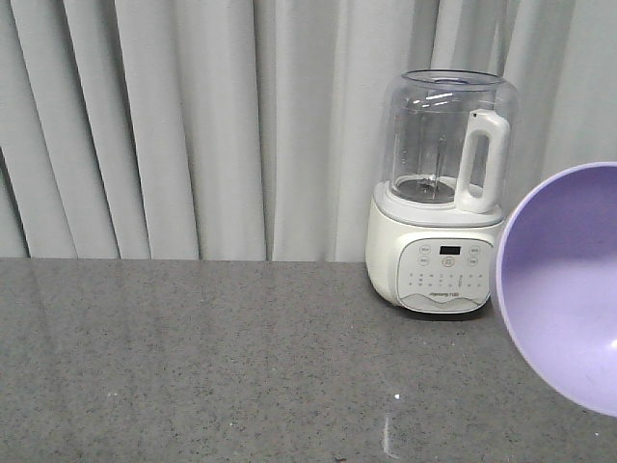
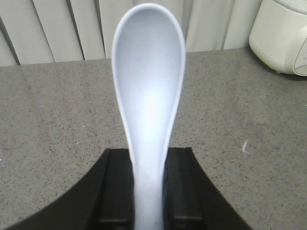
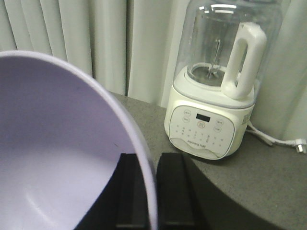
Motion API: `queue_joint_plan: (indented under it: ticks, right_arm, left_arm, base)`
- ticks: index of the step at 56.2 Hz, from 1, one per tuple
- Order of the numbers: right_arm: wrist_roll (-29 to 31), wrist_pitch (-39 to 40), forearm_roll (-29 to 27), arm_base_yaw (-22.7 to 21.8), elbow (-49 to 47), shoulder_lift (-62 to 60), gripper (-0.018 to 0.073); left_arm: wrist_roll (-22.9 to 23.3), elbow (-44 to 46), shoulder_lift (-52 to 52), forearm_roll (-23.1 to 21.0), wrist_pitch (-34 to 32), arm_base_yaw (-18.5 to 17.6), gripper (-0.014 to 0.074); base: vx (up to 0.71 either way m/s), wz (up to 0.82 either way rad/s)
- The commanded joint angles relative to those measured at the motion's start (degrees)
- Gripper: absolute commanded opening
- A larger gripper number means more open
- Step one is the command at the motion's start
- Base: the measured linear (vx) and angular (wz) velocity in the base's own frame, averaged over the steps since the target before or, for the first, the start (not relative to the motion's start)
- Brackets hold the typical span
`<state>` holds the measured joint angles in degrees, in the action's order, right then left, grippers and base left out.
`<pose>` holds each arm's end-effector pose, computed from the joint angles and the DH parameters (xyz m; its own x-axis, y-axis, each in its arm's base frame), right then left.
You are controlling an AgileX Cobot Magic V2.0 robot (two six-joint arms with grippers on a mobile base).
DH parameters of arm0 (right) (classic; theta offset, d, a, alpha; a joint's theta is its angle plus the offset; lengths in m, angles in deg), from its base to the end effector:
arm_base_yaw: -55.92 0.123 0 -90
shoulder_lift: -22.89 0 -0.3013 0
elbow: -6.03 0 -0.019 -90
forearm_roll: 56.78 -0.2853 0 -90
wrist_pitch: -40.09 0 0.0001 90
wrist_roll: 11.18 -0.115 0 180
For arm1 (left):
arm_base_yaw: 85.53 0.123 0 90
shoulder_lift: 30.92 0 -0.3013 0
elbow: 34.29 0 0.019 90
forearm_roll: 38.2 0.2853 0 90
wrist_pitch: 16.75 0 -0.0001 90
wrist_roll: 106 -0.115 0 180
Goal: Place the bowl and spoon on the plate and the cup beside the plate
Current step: 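Drive the base holding spoon and bowl to the counter with the blue plate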
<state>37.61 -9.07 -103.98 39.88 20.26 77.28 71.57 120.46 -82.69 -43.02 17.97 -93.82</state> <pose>0.1857 0.0131 0.4620 -0.2040 -0.1443 -0.9683 -0.3382 0.9386 -0.0686 0.1912 -0.0334 0.3998 -0.3699 0.0269 -0.9287 0.1782 0.9831 -0.0425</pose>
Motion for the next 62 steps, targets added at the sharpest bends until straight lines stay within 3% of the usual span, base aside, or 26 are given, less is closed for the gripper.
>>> queue_joint_plan:
  ticks: [1, 10, 18, 62]
  right_arm:
    - [1.15, 4.35, -3.41, -0.28, -0.32, -3.09, -0.0009]
    - [5.58, 11.04, -11.26, -0.28, 10.54, -8.31, -0.0009]
    - [8.84, 12.48, -15.41, -0.28, 13.42, -10.09, -0.0009]
    - [8.78, 12.26, -15.68, -0.28, 13.42, -9.91, -0.0009]
  left_arm:
    - [0.00, -0.66, 5.20, -0.73, -5.94, -0.07, -0.0006]
    - [-0.04, -1.84, 10.39, -0.73, -7.44, -0.07, -0.0006]
    - [-0.04, -1.84, 11.22, -0.73, -8.08, -0.07, -0.0006]
    - [-0.04, -1.84, 11.22, -0.71, -8.06, -0.07, -0.0006]
  base:
    - [0.00, 0.00]
    - [0.00, 0.00]
    - [0.00, 0.00]
    - [0.00, 0.00]
